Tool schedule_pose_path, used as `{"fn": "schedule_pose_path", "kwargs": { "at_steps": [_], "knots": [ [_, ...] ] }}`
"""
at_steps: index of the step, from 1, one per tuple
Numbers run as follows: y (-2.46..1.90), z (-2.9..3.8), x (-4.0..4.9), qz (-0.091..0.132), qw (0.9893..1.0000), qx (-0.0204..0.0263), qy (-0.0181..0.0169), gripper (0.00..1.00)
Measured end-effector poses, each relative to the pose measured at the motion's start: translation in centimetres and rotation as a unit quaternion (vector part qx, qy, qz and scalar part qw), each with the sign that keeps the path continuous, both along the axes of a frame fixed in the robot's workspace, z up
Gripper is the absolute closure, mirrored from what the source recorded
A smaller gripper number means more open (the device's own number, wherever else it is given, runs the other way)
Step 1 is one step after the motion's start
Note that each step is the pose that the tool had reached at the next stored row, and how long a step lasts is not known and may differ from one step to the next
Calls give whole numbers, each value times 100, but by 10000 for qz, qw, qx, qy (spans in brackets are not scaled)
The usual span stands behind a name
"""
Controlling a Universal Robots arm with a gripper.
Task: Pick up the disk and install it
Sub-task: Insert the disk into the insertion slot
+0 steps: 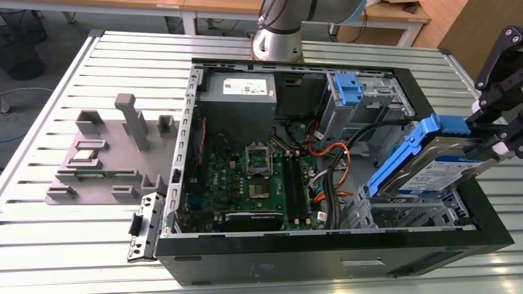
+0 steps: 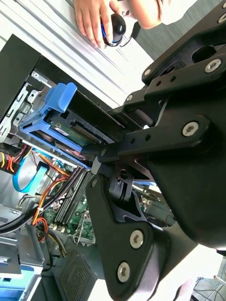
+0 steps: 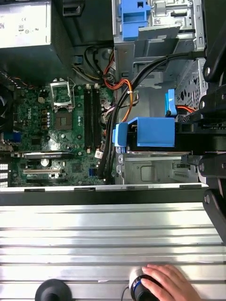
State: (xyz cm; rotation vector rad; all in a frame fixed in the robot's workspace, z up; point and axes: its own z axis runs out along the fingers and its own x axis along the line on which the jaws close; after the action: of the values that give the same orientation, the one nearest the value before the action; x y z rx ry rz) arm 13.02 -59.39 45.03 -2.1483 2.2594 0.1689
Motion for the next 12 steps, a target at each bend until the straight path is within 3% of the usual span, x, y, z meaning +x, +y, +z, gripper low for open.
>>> {"fn": "schedule_pose_path", "kwargs": {
  "at_steps": [12],
  "knots": [
    [0,-77,-3,67,10000,0,0,65]
  ]
}}
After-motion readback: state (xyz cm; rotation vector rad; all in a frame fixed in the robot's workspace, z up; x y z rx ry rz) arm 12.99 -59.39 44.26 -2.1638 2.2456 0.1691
